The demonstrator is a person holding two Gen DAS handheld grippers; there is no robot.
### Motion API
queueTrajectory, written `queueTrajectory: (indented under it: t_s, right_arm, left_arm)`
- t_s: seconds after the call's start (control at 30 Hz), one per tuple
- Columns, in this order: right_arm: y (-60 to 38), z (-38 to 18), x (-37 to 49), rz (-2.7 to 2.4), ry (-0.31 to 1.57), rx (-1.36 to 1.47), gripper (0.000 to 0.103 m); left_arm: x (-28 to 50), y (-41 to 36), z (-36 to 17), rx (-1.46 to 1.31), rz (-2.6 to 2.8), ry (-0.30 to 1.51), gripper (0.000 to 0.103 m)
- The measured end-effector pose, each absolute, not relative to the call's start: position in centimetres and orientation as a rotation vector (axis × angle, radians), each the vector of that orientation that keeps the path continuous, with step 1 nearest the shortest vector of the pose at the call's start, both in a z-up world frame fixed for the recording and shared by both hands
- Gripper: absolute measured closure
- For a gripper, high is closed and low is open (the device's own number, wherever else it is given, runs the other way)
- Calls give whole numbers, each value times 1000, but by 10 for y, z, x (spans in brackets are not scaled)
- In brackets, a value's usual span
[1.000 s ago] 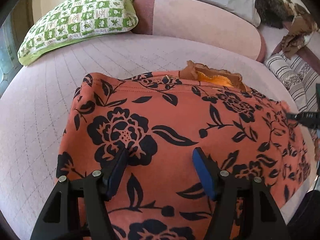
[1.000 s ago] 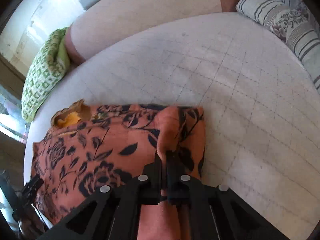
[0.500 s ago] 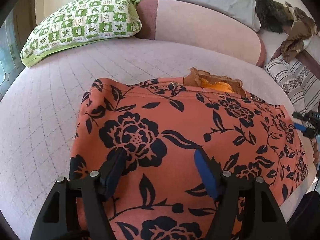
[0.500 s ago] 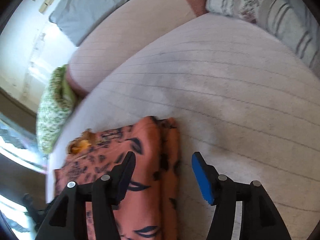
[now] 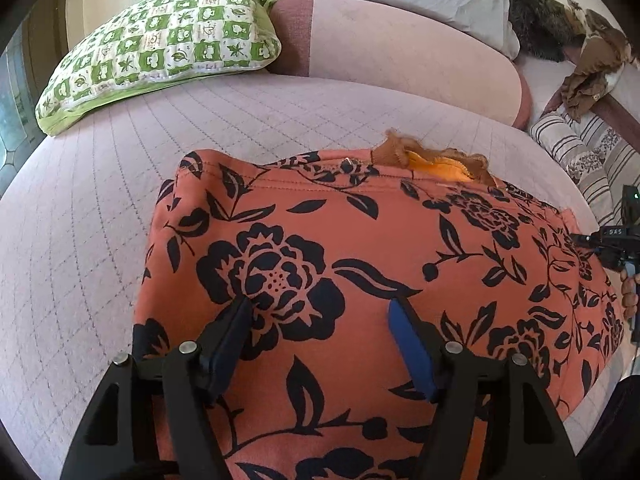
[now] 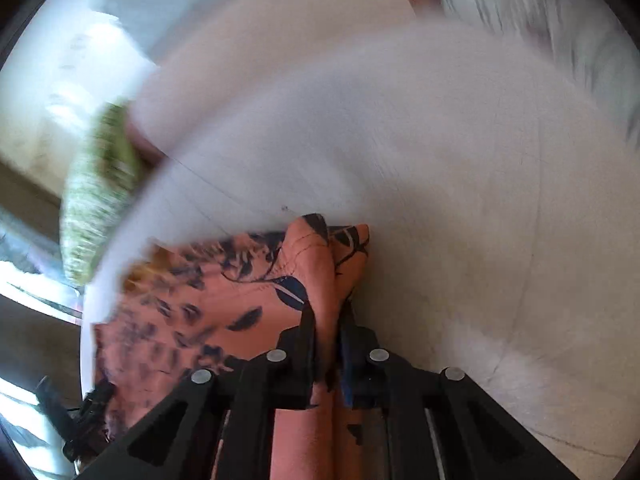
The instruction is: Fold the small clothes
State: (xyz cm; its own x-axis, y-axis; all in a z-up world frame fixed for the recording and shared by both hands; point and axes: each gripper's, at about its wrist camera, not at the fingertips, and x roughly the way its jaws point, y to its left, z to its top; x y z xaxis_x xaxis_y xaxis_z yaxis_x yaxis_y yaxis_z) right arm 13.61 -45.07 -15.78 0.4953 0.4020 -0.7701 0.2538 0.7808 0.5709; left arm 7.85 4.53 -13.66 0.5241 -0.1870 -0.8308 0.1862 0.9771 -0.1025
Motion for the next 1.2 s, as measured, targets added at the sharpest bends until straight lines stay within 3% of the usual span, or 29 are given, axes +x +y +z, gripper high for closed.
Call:
queueTrajectory:
  t_s: [0.17, 0.2, 0.23, 0.27, 0.3, 0.57, 0.6, 0.63, 0.67, 0.77, 0.83, 0.93, 0.97, 1.0, 1.2]
  right_arm:
    - [-459, -126, 110, 107, 1003, 726, 80]
    - [-457, -121, 102, 117, 994, 723, 74]
    - [-456, -116, 93, 120, 998, 715, 66]
    - [-453, -114, 88, 114, 1009, 708, 34]
    - [-450, -110, 74, 101, 1012, 704, 17]
    - [-430, -117, 27, 131, 1084, 636, 20]
    - [-426, -122, 32, 136, 1099, 627, 43]
    - [-423, -131, 39, 149, 1148, 639, 74]
    - [-422, -133, 39, 144, 1155, 668, 88]
    - [-420, -111, 26, 109, 1069, 656, 89]
    - [-434, -139, 26, 53, 1119, 766, 88]
    - [-441, -148, 19, 78, 1080, 853, 77]
    - [-439, -138, 18, 70, 1074, 823, 64]
    - [-438, -124, 16, 36, 1068, 752, 37]
    - [-405, -49, 2, 72, 872, 521, 34]
  left_arm:
    - [73, 59, -121, -52, -219, 988, 32]
    - [70, 63, -117, -61, -217, 979, 32]
    - [66, 66, -113, -70, -217, 971, 32]
    - [61, 69, -108, -79, -219, 964, 32]
    - [54, 73, -103, -87, -221, 953, 32]
    - [17, 101, -92, -126, -198, 929, 32]
    - [16, 105, -94, -138, -189, 938, 32]
    - [14, 109, -94, -151, -180, 943, 32]
    - [11, 114, -93, -165, -170, 942, 32]
    - [1, 128, -87, -193, -149, 912, 32]
    - [-2, 141, -88, -230, -124, 918, 32]
    - [-2, 161, -95, -303, -86, 957, 32]
    - [-4, 166, -96, -326, -83, 956, 32]
    - [-6, 170, -96, -342, -80, 953, 32]
    - [-9, 177, -111, -440, -109, 1017, 32]
